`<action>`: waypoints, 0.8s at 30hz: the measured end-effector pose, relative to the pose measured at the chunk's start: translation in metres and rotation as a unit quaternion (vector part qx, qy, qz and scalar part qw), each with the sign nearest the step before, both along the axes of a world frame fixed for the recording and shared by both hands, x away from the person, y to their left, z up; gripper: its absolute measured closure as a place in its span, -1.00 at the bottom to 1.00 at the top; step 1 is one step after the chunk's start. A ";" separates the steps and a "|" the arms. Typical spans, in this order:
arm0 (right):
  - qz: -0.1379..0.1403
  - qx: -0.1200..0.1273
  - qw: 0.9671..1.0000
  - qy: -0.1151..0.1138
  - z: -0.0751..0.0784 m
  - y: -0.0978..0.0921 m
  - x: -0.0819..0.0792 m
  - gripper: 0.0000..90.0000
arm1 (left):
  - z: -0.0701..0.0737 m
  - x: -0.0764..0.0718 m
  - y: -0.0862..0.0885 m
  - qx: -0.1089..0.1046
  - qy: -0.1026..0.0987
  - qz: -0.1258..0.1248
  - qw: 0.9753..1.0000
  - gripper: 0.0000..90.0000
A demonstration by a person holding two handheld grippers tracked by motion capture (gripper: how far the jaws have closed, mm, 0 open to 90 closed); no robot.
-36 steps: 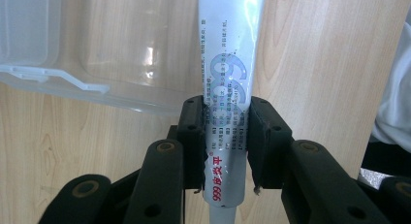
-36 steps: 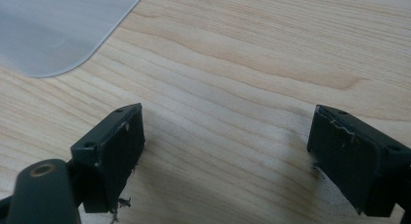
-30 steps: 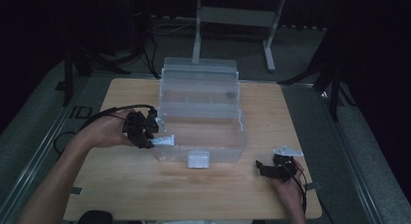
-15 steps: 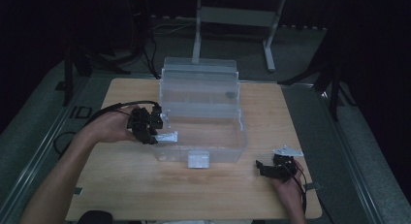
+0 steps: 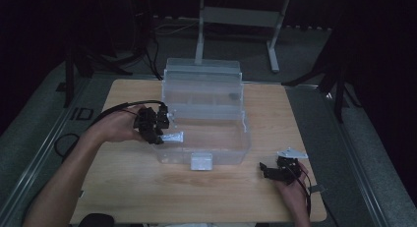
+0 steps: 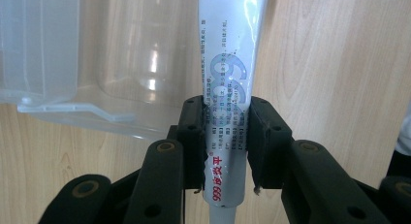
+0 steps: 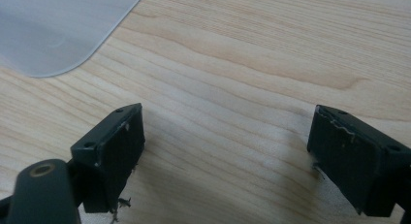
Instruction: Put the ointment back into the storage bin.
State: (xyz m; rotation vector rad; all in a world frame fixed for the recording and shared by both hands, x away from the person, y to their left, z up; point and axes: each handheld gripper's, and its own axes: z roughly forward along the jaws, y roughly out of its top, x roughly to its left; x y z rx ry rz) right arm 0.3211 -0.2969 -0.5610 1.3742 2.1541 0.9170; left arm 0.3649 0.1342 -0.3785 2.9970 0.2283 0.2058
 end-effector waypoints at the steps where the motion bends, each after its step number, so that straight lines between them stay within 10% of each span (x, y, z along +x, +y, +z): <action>1: 0.000 0.000 1.000 0.000 0.000 0.000 0.000 -0.71 | 0.000 0.001 0.000 0.000 0.001 0.002 1.000 0.56; 24: 0.002 0.000 1.000 0.000 0.000 0.000 0.000 -0.71 | -0.005 0.009 -0.013 0.001 0.005 -0.003 1.000 0.56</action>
